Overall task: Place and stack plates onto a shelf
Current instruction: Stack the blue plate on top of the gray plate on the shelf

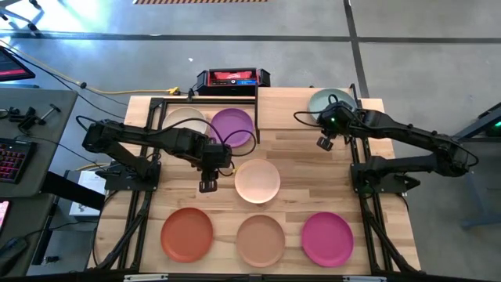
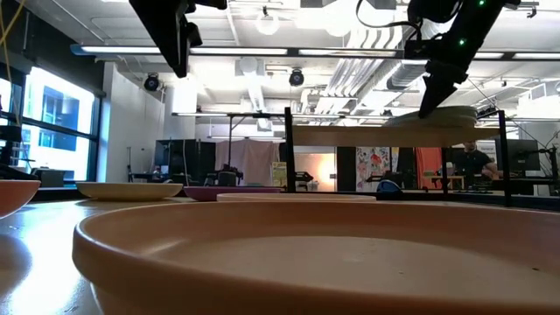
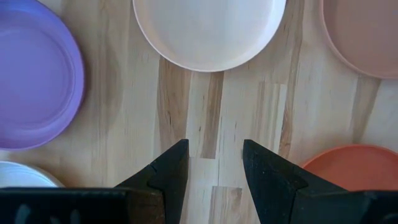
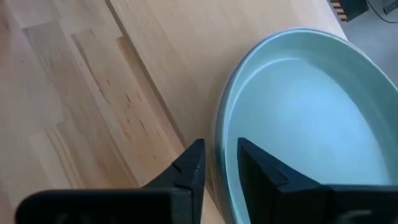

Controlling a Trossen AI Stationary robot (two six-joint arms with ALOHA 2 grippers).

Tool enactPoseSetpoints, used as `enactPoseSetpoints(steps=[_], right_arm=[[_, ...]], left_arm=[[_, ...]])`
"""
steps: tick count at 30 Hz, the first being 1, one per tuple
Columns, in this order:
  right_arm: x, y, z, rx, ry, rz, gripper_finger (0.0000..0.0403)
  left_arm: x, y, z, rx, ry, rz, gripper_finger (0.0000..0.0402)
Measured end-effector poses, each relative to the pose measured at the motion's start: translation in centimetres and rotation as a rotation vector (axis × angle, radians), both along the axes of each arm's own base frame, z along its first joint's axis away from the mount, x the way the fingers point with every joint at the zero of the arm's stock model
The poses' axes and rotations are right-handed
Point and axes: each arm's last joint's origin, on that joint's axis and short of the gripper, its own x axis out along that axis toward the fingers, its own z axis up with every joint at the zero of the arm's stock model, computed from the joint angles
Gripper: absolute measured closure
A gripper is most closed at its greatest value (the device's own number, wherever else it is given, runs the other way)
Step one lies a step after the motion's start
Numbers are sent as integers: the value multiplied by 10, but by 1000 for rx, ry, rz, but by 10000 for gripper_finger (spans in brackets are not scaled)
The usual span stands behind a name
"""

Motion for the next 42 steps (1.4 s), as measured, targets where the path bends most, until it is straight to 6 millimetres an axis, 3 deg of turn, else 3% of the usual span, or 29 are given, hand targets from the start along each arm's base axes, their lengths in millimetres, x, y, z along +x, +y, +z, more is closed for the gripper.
enactPoseSetpoints(steps=[12, 21, 29, 42], right_arm=[[-7, 3, 35, 9, -13, -48, 327], [-27, 9, 57, 99, -29, -314, 327], [-37, 0, 43, 266, -37, -477, 327], [-41, -2, 38, 251, -15, -545, 327]], left_arm=[[0, 0, 0, 0, 0, 0, 261], [0, 0, 0, 1, 0, -3, 261], [0, 0, 0, 2, 0, -9, 261], [0, 0, 0, 2, 0, -8, 261]])
